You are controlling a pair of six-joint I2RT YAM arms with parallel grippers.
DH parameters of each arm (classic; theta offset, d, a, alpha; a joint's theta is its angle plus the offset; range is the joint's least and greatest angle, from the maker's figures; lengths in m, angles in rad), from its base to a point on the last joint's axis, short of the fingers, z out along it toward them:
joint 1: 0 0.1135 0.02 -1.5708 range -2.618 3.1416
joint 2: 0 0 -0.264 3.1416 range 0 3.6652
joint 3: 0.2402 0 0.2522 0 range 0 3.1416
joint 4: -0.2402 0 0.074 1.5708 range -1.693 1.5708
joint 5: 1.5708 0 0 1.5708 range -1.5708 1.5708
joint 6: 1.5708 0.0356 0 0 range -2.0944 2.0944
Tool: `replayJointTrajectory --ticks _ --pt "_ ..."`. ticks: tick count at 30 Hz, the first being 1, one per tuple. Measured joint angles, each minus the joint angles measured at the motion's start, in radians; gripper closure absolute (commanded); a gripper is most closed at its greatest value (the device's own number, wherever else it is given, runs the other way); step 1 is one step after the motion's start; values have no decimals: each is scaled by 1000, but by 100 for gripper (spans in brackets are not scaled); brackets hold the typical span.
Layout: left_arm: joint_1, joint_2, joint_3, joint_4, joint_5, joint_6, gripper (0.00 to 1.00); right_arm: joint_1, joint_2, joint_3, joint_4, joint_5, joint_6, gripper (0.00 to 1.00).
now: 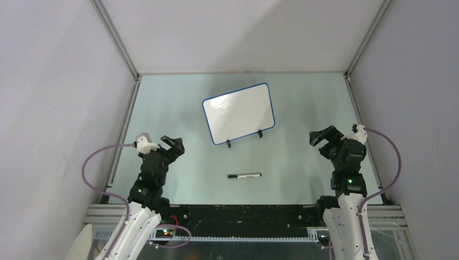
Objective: Write a sentence on the whiteboard
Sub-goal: Pick up the whiteboard marker from the center of the board.
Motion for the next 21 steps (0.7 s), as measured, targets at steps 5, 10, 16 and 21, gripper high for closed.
replayJointTrajectory --ticks 5,10,16,21 --pt "0 -40 -6 -1 29 26 2 0 -14 -1 -1 26 10 0" --pt "0 -80 -37 14 82 58 2 -10 -14 -1 -7 10 9 6" --pt "-17 -40 -47 56 185 88 2 89 72 91 -148 20 -17 8" --pt "-40 -2 -47 107 257 102 2 527 196 269 -240 131 -108 12"
